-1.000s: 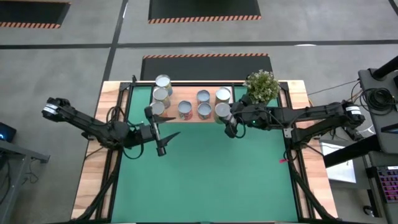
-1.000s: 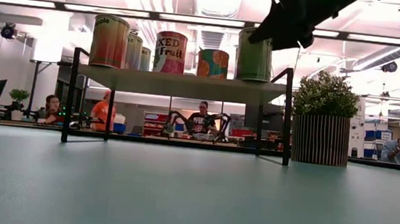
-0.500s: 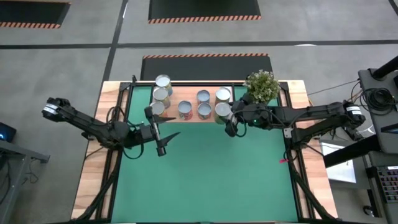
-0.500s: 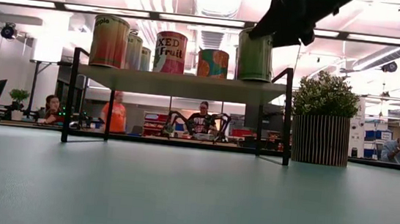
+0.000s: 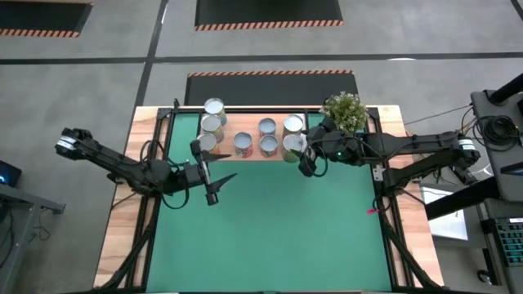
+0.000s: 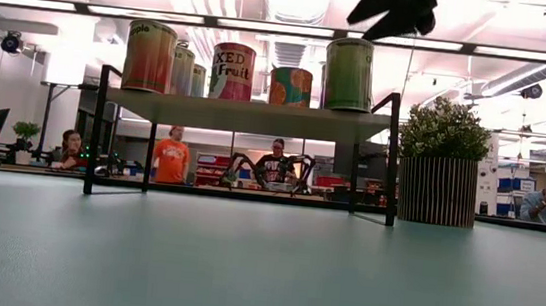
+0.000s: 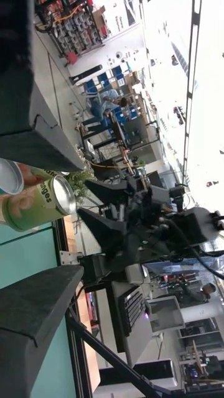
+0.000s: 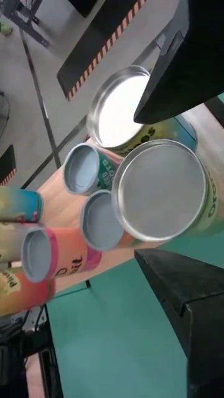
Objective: Pick and place cans onto a shelf
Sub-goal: Put the large canned oranges on the shelf
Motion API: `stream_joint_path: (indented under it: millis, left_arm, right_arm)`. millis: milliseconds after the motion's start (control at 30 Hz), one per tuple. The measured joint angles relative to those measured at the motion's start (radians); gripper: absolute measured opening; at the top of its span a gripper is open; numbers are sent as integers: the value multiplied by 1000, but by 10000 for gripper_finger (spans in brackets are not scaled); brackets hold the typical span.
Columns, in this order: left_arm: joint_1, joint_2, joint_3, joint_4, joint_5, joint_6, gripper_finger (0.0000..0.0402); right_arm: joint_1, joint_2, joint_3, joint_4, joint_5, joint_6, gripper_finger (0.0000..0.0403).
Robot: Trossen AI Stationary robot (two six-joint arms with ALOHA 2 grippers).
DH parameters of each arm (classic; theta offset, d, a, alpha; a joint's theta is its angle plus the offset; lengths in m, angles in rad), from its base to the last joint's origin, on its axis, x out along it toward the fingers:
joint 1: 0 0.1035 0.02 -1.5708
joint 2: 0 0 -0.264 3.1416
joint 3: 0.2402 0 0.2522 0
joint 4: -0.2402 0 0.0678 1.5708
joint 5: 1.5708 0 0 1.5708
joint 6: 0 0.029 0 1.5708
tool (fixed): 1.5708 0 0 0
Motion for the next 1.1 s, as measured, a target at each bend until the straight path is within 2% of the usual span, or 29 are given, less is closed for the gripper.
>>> stream_joint_path:
  millis: [200,300,400,633,667,867,1100]
  left_arm:
    - [0,0,0,-1,0,0,240]
    - [0,0,0,-1,0,0,240]
    - [0,0,0,0,0,0,240]
    - [0,0,0,10,0,-1,239]
    - [0,0,0,10,0,-3,239]
    - [0,0,0,8,0,-3,239]
    - [0,0,0,-2,0,-3,239]
  right_arm:
    - [37,0,101,-118,-1,1,322]
    - [39,6,137,-164,-9,8,290]
    - [35,26,180,-217,-35,7,225]
    - [31,122,264,-249,-61,-103,32]
    - [30,140,277,-253,-60,-125,22]
    - [-20,245,371,-379,-59,-154,10]
    - [-65,298,398,-456,-60,-165,9]
